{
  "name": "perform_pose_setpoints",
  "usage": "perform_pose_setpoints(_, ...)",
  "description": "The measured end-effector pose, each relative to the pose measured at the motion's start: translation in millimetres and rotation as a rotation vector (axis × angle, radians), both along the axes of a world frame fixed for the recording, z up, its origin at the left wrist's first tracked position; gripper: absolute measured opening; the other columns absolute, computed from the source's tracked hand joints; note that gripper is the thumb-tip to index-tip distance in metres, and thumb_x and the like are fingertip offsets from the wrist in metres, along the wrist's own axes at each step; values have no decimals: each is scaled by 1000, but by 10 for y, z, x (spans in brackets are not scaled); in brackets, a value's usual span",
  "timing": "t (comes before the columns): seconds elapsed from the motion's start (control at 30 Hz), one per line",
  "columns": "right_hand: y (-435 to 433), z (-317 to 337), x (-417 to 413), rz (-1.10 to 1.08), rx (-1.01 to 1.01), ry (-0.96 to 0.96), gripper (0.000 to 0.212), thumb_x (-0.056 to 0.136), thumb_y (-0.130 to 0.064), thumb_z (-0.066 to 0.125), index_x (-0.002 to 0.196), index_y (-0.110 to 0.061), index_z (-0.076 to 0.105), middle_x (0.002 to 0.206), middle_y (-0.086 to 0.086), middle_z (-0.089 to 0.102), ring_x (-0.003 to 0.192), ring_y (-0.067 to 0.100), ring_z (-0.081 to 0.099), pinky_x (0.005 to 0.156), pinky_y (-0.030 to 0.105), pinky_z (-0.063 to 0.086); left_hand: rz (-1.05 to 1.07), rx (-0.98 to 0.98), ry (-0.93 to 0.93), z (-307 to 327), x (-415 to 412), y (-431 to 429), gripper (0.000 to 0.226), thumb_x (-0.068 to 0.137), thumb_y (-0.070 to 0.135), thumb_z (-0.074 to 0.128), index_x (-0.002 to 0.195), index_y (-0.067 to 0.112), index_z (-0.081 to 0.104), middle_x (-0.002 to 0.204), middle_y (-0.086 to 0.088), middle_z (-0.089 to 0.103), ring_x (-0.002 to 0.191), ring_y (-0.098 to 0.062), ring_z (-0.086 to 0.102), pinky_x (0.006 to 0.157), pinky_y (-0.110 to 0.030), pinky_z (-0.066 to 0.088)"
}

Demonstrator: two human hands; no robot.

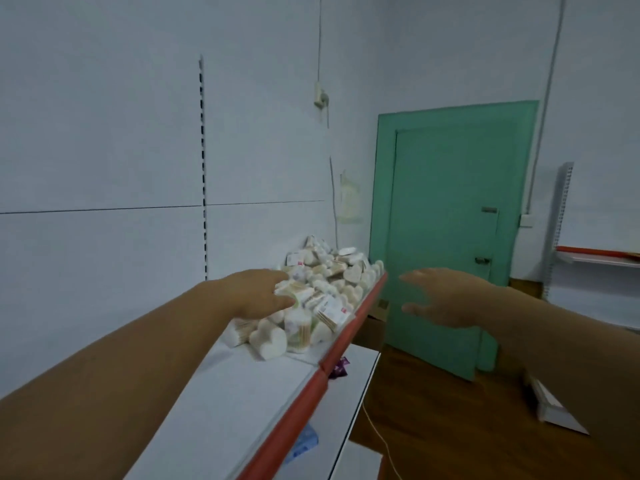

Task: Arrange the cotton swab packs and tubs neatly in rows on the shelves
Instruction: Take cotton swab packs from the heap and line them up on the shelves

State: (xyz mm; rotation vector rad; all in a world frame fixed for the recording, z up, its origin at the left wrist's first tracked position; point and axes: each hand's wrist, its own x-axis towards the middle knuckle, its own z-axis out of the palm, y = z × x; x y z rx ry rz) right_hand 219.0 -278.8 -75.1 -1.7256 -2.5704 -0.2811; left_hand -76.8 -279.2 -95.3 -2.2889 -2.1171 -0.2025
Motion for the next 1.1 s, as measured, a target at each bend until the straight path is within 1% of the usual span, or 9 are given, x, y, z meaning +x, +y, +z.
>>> perform_pose_setpoints(0.2, 980, -184, -43, 41, -73, -20, 60, 98, -38, 49, 151, -24, 23, 156, 1, 27, 141, 20, 29, 112, 30, 25, 25, -15, 96, -249, -30, 1062, 55, 94, 49, 47, 142, 24, 38, 149, -3, 40, 133, -21, 40, 106, -37, 36)
perform_pose_setpoints(0.33, 1685, -318, -47, 93, -120, 61, 56, 94, -38, 55, 145, -25, 36, 149, -3, 39, 133, 17, 39, 107, 27, 31, 131, 1, 74, -226, -191, 1551, 58, 96, 47, 46, 148, 24, 31, 150, -2, 39, 133, -20, 40, 108, -34, 36)
perform_pose_setpoints(0.43, 2284, -470, -160, 206, -118, 142, 47, 90, -45, 58, 134, -30, 48, 135, -15, 47, 124, 13, 47, 100, 25, 37, 178, -57, -27, -229, -249, 1793, 61, 94, 44, 55, 147, 21, 34, 148, -2, 42, 130, -19, 44, 104, -27, 35)
perform_pose_setpoints(0.6, 3012, -639, -633, 528, -110, 158, 56, 91, -46, 58, 142, -34, 38, 149, -11, 37, 134, 10, 36, 108, 26, 29, 292, -278, -35, -161, -248, 1941, 63, 83, 52, 67, 136, 23, 49, 121, 7, 53, 103, -10, 48, 90, -22, 38)
perform_pose_setpoints(0.7, 3188, -549, -920, 737, -127, 191, 53, 89, -49, 58, 138, -34, 44, 144, -13, 43, 130, 8, 40, 105, 25, 32, 409, -384, -19, -137, -222, 1873, 75, 78, 62, 67, 140, 27, 44, 134, 7, 49, 110, -10, 47, 97, -25, 37)
perform_pose_setpoints(0.8, 3196, -503, -1153, 929, -136, 191, 51, 88, -50, 60, 134, -33, 49, 133, -15, 52, 118, 4, 48, 96, 22, 39, 464, -446, 12, -179, -168, 1779, 67, 82, 56, 66, 137, 22, 48, 134, 4, 53, 116, -16, 52, 98, -27, 40)
perform_pose_setpoints(0.9, 3100, -597, -1324, 1086, -209, 144, 47, 86, -50, 62, 129, -35, 52, 121, -17, 57, 108, 1, 52, 89, 20, 42, 474, -471, 31, -253, -131, 1723, 56, 83, 56, 64, 123, 18, 59, 120, -2, 62, 104, -19, 57, 94, -36, 47)
perform_pose_setpoints(1.0, 3070, -746, -1409, 1180, -190, 137, 39, 86, -51, 61, 118, -30, 58, 110, -14, 59, 99, 5, 55, 85, 23, 45, 503, -419, -27, -323, -128, 1691, 50, 79, 53, 69, 116, 20, 64, 103, 2, 63, 95, -19, 58, 82, -31, 46)
perform_pose_setpoints(1.1, 3070, -803, -1421, 1173, -219, 174, 36, 84, -55, 59, 111, -31, 59, 101, -14, 57, 93, 5, 54, 85, 28, 47, 501, -281, -118, -392, -169, 1656, 41, 76, 45, 75, 110, 25, 66, 84, 19, 55, 81, -5, 54, 68, -20, 40)
